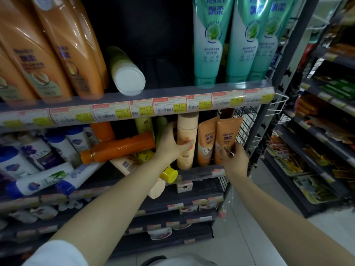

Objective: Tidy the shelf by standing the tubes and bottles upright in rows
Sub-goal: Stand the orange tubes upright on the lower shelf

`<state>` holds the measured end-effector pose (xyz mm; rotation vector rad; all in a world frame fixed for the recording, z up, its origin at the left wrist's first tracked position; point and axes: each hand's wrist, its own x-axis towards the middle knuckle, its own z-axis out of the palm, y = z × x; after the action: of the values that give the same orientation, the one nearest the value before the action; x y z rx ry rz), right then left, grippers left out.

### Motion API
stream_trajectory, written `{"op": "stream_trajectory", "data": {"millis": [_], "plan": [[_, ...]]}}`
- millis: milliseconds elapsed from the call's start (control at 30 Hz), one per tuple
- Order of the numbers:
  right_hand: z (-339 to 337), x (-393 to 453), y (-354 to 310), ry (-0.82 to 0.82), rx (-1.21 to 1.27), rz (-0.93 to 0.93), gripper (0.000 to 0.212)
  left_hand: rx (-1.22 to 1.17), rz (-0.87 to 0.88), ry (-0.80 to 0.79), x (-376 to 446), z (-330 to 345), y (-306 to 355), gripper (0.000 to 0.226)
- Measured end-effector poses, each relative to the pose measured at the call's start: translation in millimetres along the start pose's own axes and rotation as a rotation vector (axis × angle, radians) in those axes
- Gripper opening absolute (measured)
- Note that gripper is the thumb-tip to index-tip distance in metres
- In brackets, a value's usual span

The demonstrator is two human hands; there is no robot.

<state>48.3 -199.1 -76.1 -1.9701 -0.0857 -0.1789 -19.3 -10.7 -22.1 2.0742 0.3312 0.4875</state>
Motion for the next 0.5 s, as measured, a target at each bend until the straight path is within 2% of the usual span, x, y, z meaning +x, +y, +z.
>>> {"op": "stream_trajectory", "data": {"millis": [67, 200, 367, 500], "plan": [[0.0, 0.1, 0.7, -0.002, 0.006, 0.009, 0.030, 0.051, -0.023, 0.003, -0.5, 2.5, -7.3, 0.081], [-0.3, -1.0, 0.4, -0.014, 0.016, 0.015, 0.031, -0.017, -0.177, -0.028, -8.5, 6.2, -18.8, 0.072], [-0.7, -2.7, -2.5, -0.009, 0.021, 0.003, 0.029, 0.035, -0.149, 0.055, -6.4, 13.9, -24.3, 0.068], [-1.2, -1.0, -2.8, -0.013, 0.017, 0.018, 0.027, 0.068, -0.203, 0.124, 14.6, 20.7, -26.0, 0.058]]}}
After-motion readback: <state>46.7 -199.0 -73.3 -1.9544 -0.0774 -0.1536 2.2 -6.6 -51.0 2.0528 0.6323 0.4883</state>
